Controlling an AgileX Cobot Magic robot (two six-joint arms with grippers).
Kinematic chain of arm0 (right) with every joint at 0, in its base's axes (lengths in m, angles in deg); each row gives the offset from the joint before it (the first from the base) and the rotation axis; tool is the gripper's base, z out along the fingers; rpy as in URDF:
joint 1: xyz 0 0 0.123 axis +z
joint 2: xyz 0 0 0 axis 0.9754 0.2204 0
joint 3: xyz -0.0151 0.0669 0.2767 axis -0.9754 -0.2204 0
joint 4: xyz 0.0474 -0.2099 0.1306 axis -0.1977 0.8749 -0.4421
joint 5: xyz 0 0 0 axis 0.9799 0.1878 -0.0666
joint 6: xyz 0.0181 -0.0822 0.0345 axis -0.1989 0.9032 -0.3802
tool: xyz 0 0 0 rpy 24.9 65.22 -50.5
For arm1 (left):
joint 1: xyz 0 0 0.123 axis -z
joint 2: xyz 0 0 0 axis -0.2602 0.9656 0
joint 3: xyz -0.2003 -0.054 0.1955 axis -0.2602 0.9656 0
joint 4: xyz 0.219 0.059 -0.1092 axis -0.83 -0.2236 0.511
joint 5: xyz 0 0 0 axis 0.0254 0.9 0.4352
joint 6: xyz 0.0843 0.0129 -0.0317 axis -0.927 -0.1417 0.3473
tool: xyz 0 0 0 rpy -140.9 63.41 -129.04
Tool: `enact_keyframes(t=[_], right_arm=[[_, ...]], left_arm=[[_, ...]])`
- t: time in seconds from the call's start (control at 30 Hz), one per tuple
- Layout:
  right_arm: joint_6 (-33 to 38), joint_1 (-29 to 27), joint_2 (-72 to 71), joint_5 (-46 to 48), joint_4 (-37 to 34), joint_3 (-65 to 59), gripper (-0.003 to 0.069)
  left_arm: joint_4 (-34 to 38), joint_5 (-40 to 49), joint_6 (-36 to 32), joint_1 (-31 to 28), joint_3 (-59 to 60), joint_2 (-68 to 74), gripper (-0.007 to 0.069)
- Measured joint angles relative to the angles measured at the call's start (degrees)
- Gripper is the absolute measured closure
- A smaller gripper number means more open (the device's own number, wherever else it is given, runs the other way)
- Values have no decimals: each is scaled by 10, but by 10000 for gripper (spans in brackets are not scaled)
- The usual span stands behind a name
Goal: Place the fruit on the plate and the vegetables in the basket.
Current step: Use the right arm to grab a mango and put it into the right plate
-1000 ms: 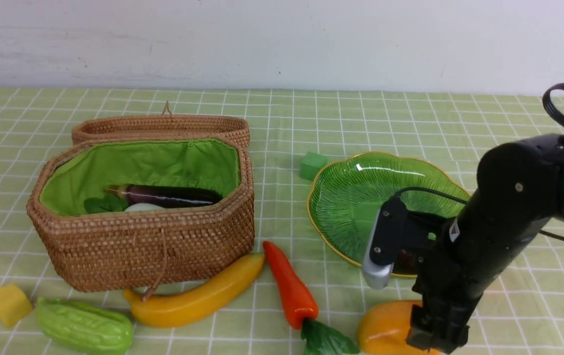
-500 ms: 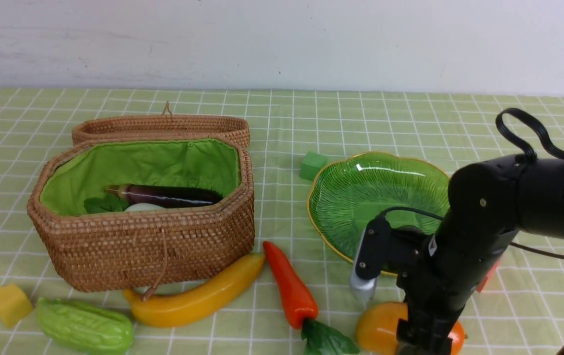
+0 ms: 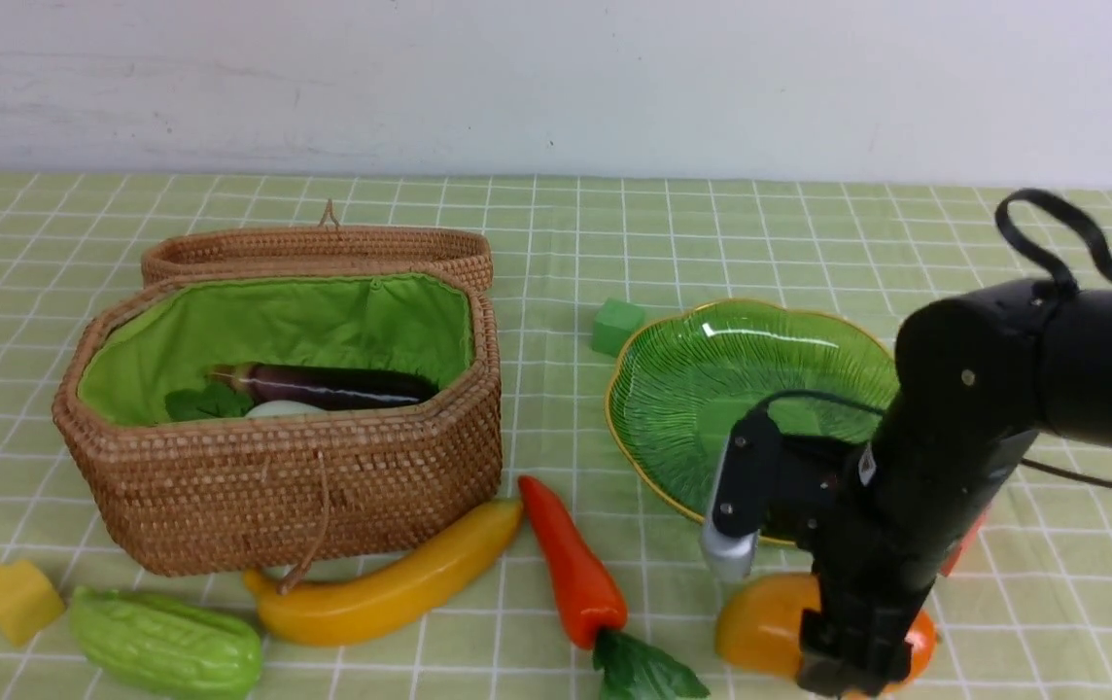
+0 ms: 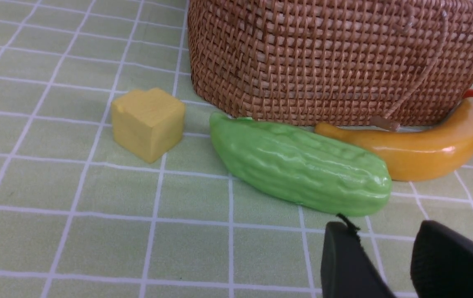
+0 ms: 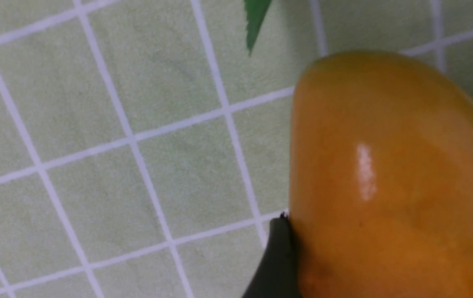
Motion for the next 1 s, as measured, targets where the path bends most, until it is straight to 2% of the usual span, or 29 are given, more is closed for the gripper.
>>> enact_keyframes(t=[0.17, 0.47, 0.77, 1.0], right_arm=[[-13, -7, -39, -44, -6, 50, 77], [-97, -92, -5, -263, -9, 79, 77], [-131, -120, 88, -365, -11, 79, 78], [-133, -120, 129, -383, -12, 79, 78]], left_arm=[[0, 0, 0, 0, 0, 0, 386], [0, 0, 0, 0, 0, 0, 386], [0, 0, 0, 0, 0, 0, 386], [0, 0, 0, 0, 0, 0, 386]])
